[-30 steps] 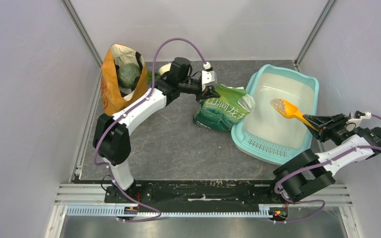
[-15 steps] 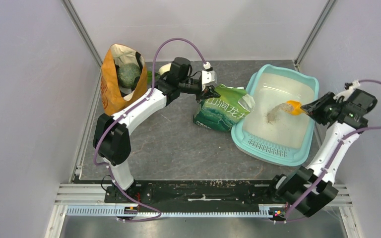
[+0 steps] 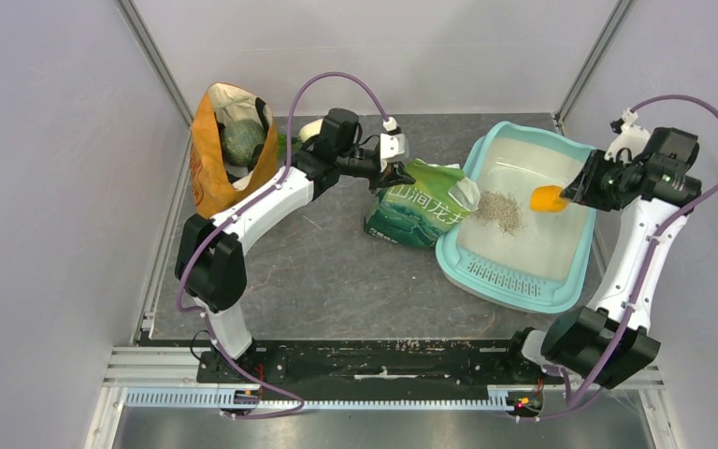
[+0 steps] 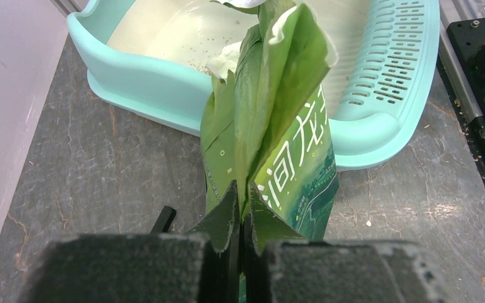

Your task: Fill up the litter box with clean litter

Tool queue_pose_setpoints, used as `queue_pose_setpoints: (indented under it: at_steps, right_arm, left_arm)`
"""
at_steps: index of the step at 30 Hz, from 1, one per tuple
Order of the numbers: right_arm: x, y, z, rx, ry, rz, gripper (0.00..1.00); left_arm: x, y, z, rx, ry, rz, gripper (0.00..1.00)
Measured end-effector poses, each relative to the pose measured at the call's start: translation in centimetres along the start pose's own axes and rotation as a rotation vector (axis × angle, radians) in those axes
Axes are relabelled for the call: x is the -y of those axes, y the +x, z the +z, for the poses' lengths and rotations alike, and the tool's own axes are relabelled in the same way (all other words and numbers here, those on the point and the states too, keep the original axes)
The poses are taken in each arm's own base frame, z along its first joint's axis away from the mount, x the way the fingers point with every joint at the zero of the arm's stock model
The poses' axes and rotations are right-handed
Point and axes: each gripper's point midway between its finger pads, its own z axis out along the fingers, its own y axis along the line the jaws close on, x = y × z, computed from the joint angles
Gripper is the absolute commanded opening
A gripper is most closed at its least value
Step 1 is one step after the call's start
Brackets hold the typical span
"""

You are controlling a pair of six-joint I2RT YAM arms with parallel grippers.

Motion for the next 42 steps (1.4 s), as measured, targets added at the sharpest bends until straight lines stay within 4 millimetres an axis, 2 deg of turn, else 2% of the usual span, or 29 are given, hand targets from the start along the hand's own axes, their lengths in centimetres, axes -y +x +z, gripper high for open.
queue_pose_setpoints:
  at_steps: [3,6,15,20,25,35,37,42]
  right_arm:
    - [-1.5,-1.5,-0.9,-0.007,-0.076,-0.028,0.0]
    - [-3.9,-2.6,-1.7,-0.017,-0.203,-0.022,0.0]
    - [-11.7,-2.7,-3.9,-0.06,-0.537,0.055,0.0]
    - [-14.5,-1.8,-3.9,-0.106,-0.59,0.009,0.0]
    - [-15.6,-0.8,-3.1,-0.144,-0.553,-0.063,0.0]
    - [-15.0,1.5,0.1,-0.294,-0.445,-0.129,0.0]
    - [-15.5,1.5,0.4,-0.303,-0.434,-0.154,0.0]
    - [-18.3,2.2,2.0,-0.346,-0.407,-0.231,0.0]
  left_arm:
    - [0.0,0.1,0.0,0.001,0.0,0.001,0.02]
    - [0.1,0.2,0.0,0.002,0.001,0.003,0.02]
    - [0.4,0.1,0.0,0.007,0.014,0.025,0.02]
    - [0.5,0.2,-0.1,0.005,0.015,0.039,0.02]
    - [0.7,0.6,-0.4,-0.01,0.016,0.038,0.02]
    - [1.3,0.0,-0.8,-0.006,0.017,0.056,0.02]
    - [1.3,0.2,-0.8,-0.008,0.016,0.062,0.02]
    - [1.5,0.3,-1.1,-0.015,0.012,0.094,0.02]
